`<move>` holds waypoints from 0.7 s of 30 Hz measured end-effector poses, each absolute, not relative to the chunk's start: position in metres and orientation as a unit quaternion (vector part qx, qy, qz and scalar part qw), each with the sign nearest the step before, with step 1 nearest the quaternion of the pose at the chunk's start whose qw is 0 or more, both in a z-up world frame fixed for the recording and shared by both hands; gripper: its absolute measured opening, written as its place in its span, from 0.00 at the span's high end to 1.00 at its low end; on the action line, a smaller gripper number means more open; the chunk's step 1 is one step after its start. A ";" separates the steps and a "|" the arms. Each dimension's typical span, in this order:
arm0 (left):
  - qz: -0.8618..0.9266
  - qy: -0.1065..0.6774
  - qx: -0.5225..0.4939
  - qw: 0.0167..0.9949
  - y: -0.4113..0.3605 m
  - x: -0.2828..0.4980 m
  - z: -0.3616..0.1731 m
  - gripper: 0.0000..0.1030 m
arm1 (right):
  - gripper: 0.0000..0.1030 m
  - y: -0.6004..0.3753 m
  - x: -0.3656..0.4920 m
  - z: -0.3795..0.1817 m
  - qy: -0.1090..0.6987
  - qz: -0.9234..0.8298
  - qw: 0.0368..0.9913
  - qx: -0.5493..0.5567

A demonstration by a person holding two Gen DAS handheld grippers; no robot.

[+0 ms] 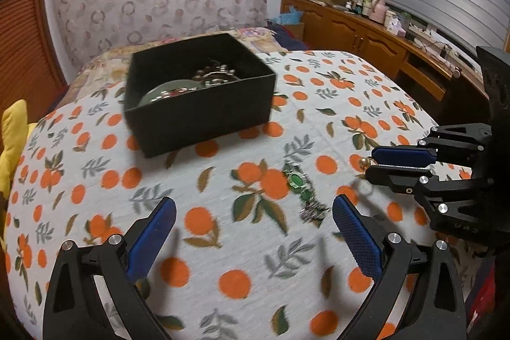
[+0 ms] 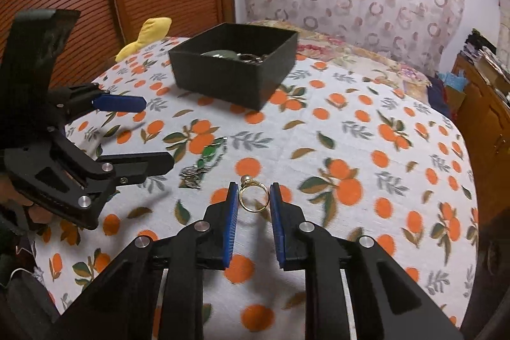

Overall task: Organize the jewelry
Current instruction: 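Grasp the green pendant necklace with the left tool while the right tool grasps the gold ring, then carry the pendant and ring into the black box and open both tools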

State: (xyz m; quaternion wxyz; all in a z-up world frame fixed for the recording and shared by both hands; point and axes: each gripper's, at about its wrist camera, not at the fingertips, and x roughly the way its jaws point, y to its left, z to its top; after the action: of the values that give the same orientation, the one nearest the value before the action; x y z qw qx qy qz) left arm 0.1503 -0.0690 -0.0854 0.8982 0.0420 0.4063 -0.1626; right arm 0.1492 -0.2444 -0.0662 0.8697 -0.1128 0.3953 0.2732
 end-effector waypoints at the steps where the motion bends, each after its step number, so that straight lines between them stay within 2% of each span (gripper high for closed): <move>1: -0.166 0.410 0.043 0.896 -0.072 0.152 -0.086 0.19 | 0.79 -0.249 0.149 -0.065 0.394 0.270 0.871 -0.110; 6: -0.183 0.421 0.048 0.887 -0.091 0.158 -0.088 0.42 | 0.79 -0.263 0.149 -0.064 0.393 0.261 0.876 -0.101; 8: -0.185 0.428 0.055 0.883 -0.098 0.159 -0.091 0.56 | 0.79 -0.265 0.150 -0.064 0.392 0.259 0.877 -0.097; 10: -0.184 0.432 0.060 0.881 -0.103 0.162 -0.094 0.62 | 0.79 -0.267 0.151 -0.064 0.392 0.258 0.878 -0.093; 13: -0.178 0.429 0.070 0.883 -0.108 0.163 -0.096 0.66 | 0.79 -0.269 0.150 -0.063 0.390 0.259 0.879 -0.090; 15: -0.170 0.426 0.078 0.885 -0.109 0.163 -0.096 0.73 | 0.79 -0.269 0.150 -0.062 0.390 0.260 0.879 -0.089; 17: -0.171 0.423 0.080 0.886 -0.109 0.162 -0.096 0.89 | 0.79 -0.269 0.150 -0.060 0.388 0.260 0.879 -0.089; 21: -0.172 0.420 0.075 0.888 -0.103 0.161 -0.094 0.90 | 0.79 -0.267 0.149 -0.056 0.385 0.263 0.880 -0.087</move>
State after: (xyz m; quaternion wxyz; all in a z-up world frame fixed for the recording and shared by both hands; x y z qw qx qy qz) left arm 0.1609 -0.1031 -0.0938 0.8879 0.0745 0.4201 -0.1721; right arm 0.1492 -0.2671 -0.0564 0.8804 -0.0865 0.3846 0.2635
